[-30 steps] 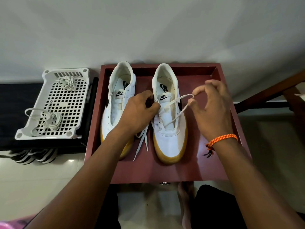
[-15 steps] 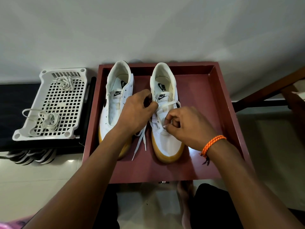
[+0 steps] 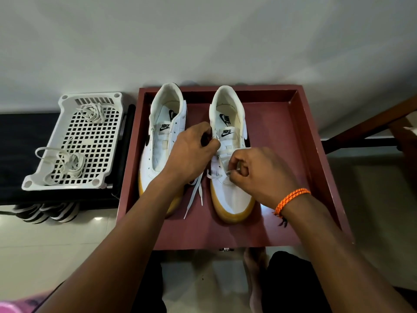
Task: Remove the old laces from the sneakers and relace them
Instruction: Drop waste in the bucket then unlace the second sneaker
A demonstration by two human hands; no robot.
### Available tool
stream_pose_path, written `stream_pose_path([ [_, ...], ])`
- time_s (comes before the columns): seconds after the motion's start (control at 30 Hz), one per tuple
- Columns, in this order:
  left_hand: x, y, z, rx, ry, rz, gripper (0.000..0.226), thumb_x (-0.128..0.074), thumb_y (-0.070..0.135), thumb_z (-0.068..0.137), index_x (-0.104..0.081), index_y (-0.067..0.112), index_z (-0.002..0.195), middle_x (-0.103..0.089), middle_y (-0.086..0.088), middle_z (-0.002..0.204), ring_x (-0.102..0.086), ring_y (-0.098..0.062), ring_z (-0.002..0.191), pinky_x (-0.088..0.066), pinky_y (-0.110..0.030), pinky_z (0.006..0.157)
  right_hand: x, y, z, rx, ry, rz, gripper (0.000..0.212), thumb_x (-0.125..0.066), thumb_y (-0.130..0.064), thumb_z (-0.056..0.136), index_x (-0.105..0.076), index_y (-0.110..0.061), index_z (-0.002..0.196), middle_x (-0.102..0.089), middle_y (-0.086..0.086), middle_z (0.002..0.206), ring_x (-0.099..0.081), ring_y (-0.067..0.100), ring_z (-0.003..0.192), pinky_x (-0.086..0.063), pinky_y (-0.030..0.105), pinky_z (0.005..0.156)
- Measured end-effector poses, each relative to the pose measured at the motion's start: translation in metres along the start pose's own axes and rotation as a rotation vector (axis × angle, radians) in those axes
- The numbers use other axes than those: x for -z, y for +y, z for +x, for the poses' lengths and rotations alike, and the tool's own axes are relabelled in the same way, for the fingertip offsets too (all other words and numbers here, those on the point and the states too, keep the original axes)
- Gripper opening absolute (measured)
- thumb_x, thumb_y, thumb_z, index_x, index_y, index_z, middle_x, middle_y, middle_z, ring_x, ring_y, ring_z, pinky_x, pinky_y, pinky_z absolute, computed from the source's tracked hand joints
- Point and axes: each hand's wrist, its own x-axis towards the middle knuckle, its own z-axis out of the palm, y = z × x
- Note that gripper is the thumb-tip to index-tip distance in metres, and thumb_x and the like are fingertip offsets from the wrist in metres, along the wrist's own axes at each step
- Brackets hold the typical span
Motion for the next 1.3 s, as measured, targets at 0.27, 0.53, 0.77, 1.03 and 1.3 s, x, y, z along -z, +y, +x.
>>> stream_pose_path([
  [0.27, 0.000, 0.000, -0.001, 0.006, -0.007, -0.011, 0.017, -0.064, 0.020, 0.098, -0.061, 0.005, 0.091, -0.067, -0.012, 0.083, -0.060, -0.028, 0.076, -0.050, -0.040, 0.069, 0.026, 0.015, 0.000, -0.070, 0.182, 0.160, 0.007, -0.071, -0.025, 0.076, -0.069, -0.023, 0.070, -0.053, -0.007, 0.050, -0.046, 0.010, 0.046, -0.049, 0.037, 0.052],
  [0.53, 0.001, 0.000, 0.001, 0.004, -0.010, 0.000, 0.017, -0.063, 0.021, 0.098, -0.061, 0.005, 0.092, -0.067, -0.012, 0.084, -0.062, -0.030, 0.079, -0.050, -0.043, 0.071, 0.003, 0.002, 0.001, -0.025, -0.006, 0.060, 0.001, -0.072, -0.031, 0.081, -0.072, -0.031, 0.083, -0.056, -0.015, 0.055, -0.053, 0.007, 0.056, -0.048, 0.033, 0.058],
  [0.77, 0.000, -0.001, 0.000, 0.003, -0.014, -0.013, 0.018, -0.064, 0.020, 0.098, -0.059, 0.004, 0.090, -0.066, -0.013, 0.083, -0.059, -0.029, 0.075, -0.048, -0.039, 0.067, 0.023, 0.017, 0.001, -0.089, 0.055, 0.114, 0.012, -0.075, -0.026, 0.075, -0.067, -0.023, 0.067, -0.059, -0.012, 0.052, -0.051, 0.008, 0.046, -0.046, 0.032, 0.051],
  [1.03, 0.002, -0.001, 0.001, 0.001, -0.013, -0.008, 0.016, -0.064, 0.020, 0.099, -0.061, 0.006, 0.092, -0.067, -0.010, 0.085, -0.061, -0.028, 0.077, -0.052, -0.041, 0.070, 0.004, 0.003, -0.001, -0.043, -0.008, 0.076, 0.012, -0.066, -0.035, 0.077, -0.069, -0.032, 0.088, -0.055, -0.010, 0.054, -0.054, 0.009, 0.055, -0.050, 0.034, 0.057],
  [1.3, 0.001, -0.003, 0.002, -0.004, -0.010, -0.017, 0.018, -0.064, 0.019, 0.098, -0.060, 0.002, 0.092, -0.067, -0.016, 0.086, -0.062, -0.035, 0.080, -0.053, -0.053, 0.075, 0.019, 0.012, -0.001, -0.050, 0.022, 0.115, 0.008, -0.068, -0.028, 0.078, -0.065, -0.025, 0.072, -0.056, -0.009, 0.050, -0.048, 0.010, 0.047, -0.048, 0.035, 0.054],
])
